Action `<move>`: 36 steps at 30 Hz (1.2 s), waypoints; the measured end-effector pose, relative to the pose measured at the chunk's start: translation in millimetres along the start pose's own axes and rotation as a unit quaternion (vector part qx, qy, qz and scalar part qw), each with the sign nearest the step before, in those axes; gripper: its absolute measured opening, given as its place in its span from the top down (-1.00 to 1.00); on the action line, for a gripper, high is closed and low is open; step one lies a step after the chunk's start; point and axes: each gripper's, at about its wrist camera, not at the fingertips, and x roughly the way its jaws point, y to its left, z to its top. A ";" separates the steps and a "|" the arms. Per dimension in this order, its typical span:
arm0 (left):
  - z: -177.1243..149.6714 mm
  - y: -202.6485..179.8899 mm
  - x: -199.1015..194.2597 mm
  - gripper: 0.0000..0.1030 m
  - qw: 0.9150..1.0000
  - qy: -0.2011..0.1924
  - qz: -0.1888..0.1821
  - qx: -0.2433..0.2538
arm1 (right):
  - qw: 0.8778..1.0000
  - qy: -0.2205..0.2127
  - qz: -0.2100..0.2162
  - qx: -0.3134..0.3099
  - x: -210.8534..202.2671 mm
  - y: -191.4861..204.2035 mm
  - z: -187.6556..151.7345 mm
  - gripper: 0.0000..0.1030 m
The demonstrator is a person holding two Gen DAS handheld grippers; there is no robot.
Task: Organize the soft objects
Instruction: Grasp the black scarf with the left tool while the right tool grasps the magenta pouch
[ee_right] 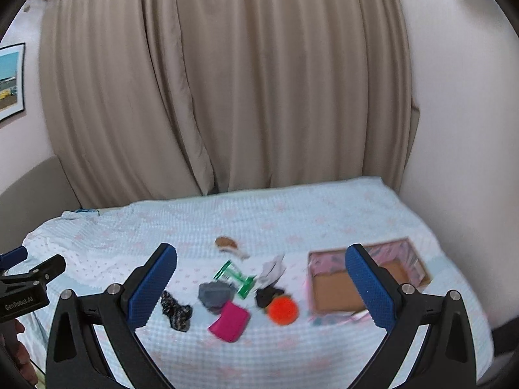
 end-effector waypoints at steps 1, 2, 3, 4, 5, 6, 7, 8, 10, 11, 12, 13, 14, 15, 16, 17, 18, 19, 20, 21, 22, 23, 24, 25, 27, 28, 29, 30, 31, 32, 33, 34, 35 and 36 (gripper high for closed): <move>-3.8 6.4 11.4 -0.99 1.000 0.004 -0.005 0.003 | 1.000 0.008 -0.002 0.004 9.7 7.0 -7.2 -1.00; -8.5 11.2 26.9 -0.99 1.000 0.010 -0.014 0.006 | 1.000 0.013 -0.003 0.008 18.8 12.6 -13.8 -1.00; -12.3 14.4 40.6 -0.99 1.000 0.016 -0.021 0.007 | 1.000 0.018 -0.004 0.012 27.8 17.9 -20.5 -1.00; -16.7 17.0 56.1 -0.99 0.999 0.022 -0.030 0.007 | 1.000 0.025 -0.004 0.018 38.0 23.2 -28.2 -1.00; -21.8 22.9 72.6 -0.99 0.999 0.028 -0.040 0.006 | 0.999 0.033 -0.003 0.024 50.4 28.5 -36.4 -1.00; -26.7 24.7 87.0 -0.99 0.998 0.035 -0.048 0.005 | 0.999 0.038 -0.001 0.028 59.7 31.4 -42.7 -1.00; -31.9 26.1 101.2 -0.99 0.998 0.039 -0.053 0.004 | 0.998 0.044 0.001 0.033 72.4 35.1 -50.7 -1.00; -39.8 26.5 120.6 -0.99 0.997 0.049 -0.060 0.003 | 0.998 0.052 0.002 0.037 83.4 39.0 -58.3 -1.00; -50.7 28.7 149.6 -0.99 0.995 0.066 -0.072 -0.005 | 0.996 0.071 0.003 0.052 110.1 42.6 -73.2 -1.00; -58.1 29.4 168.5 -0.99 0.994 0.078 -0.079 -0.013 | 0.995 0.082 0.003 0.062 123.9 43.3 -81.3 -1.00; -63.8 28.6 180.9 -0.99 0.993 0.086 -0.083 -0.019 | 0.993 0.090 0.004 0.070 134.2 44.2 -88.8 -1.00; -69.4 28.1 194.2 -0.99 0.991 0.094 -0.087 -0.024 | 0.992 0.099 0.005 0.081 147.1 44.0 -97.7 -1.00; -77.3 27.4 209.6 -0.99 0.990 0.103 -0.090 -0.030 | 0.990 0.107 0.003 0.090 159.2 43.5 -107.0 -1.00; -83.0 25.3 219.9 -0.99 0.989 0.110 -0.091 -0.033 | 0.988 0.116 0.000 0.097 171.2 42.8 -115.9 -1.00; -89.1 23.3 233.0 -0.99 0.988 0.117 -0.093 -0.036 | 0.986 0.129 -0.005 0.107 185.8 41.9 -127.3 -1.00; -96.0 21.2 246.6 -0.99 0.987 0.124 -0.096 -0.041 | 0.984 0.137 -0.008 0.112 192.6 41.5 -133.9 -1.00; -101.0 19.6 256.0 -0.99 0.986 0.127 -0.098 -0.044 | 0.982 0.149 -0.011 0.119 205.1 40.6 -144.3 -1.00; -105.9 17.2 265.5 -0.99 0.985 0.131 -0.100 -0.047 | 0.980 0.157 -0.012 0.123 214.4 40.8 -152.6 -1.00; -111.6 14.2 277.0 -0.99 0.984 0.135 -0.103 -0.050 | 0.978 0.164 -0.012 0.126 224.9 40.4 -160.6 -1.00; -115.9 11.0 284.6 -0.99 0.984 0.138 -0.104 -0.050 | 0.977 0.170 -0.013 0.128 233.4 39.9 -167.4 -1.00; -119.7 7.9 293.1 -0.99 0.983 0.141 -0.104 -0.051 | 0.976 0.176 -0.013 0.130 240.2 39.4 -172.7 -1.00; -124.5 4.4 305.7 -0.99 0.983 0.144 -0.103 -0.051 | 0.974 0.183 -0.010 0.134 248.0 38.4 -178.2 -1.00; -127.8 1.5 312.7 -0.99 0.982 0.147 -0.103 -0.053 | 0.972 0.193 -0.008 0.137 260.2 37.9 -186.0 -1.00; -131.5 -1.5 322.4 -0.99 0.982 0.149 -0.101 -0.054 | 0.970 0.197 -0.007 0.138 268.4 37.9 -190.8 -0.98; -136.3 -4.6 336.3 -0.99 0.982 0.152 -0.100 -0.056 | 0.969 0.206 -0.002 0.139 285.7 37.9 -199.4 -0.90; -138.8 -6.4 343.2 -0.99 0.982 0.152 -0.099 -0.055 | 0.968 0.210 -0.001 0.139 296.1 38.2 -203.8 -0.86; -141.6 -9.6 349.2 -0.99 0.983 0.150 -0.093 -0.050 | 0.967 0.213 -0.002 0.139 302.2 38.3 -207.3 -0.82; -144.1 -13.3 353.7 -0.99 0.984 0.148 -0.083 -0.044 | 0.966 0.216 -0.002 0.140 309.6 37.9 -210.8 -0.78; -146.3 -15.5 358.2 -0.99 0.985 0.149 -0.079 -0.037 | 0.965 0.222 -0.001 0.143 317.3 37.6 -214.3 -0.69; -148.9 -18.3 363.6 -0.98 0.985 0.152 -0.077 -0.032 | 0.962 0.230 -0.002 0.149 324.7 37.1 -217.9 -0.66; -150.8 -19.9 367.1 -0.94 0.985 0.155 -0.076 -0.030 | 0.960 0.233 -0.004 0.153 328.7 36.5 -219.0 -0.65; -152.3 -21.2 370.1 -0.91 0.984 0.158 -0.075 -0.030 | 0.959 0.236 -0.008 0.157 332.0 36.5 -220.7 -0.65; -154.2 -22.7 373.6 -0.79 0.983 0.163 -0.073 -0.028 | 0.958 0.237 -0.008 0.159 334.2 36.8 -221.8 -0.63; -156.0 -24.0 376.2 -0.67 0.983 0.168 -0.070 -0.025 | 0.958 0.238 -0.006 0.160 335.3 37.1 -222.7 -0.58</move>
